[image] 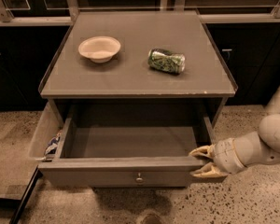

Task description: Open top drawer

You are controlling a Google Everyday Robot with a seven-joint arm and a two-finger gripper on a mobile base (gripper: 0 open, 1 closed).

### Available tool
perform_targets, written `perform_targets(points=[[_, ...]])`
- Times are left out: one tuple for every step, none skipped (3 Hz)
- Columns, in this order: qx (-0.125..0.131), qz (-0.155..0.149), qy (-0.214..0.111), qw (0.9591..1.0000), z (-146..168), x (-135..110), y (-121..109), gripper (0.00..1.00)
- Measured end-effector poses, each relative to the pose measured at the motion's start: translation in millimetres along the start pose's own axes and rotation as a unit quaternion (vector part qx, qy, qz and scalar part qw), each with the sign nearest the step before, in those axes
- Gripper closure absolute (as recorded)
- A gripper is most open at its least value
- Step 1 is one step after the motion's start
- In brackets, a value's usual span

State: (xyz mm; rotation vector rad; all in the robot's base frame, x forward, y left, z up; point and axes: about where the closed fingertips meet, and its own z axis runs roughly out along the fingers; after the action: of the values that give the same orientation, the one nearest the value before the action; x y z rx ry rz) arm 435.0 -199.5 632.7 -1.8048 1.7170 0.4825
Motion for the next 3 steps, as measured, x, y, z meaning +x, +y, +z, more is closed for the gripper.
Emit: perform_targets(points=[[0.0, 0.0, 0.0, 1.0, 0.0, 0.0, 0.0, 0.58], [0.0, 0.0, 0.0, 1.0, 0.1, 0.0, 0.0, 0.35], [0.0, 0.0, 0.0, 1.0, 0.1, 0.0, 0.0, 0.12]])
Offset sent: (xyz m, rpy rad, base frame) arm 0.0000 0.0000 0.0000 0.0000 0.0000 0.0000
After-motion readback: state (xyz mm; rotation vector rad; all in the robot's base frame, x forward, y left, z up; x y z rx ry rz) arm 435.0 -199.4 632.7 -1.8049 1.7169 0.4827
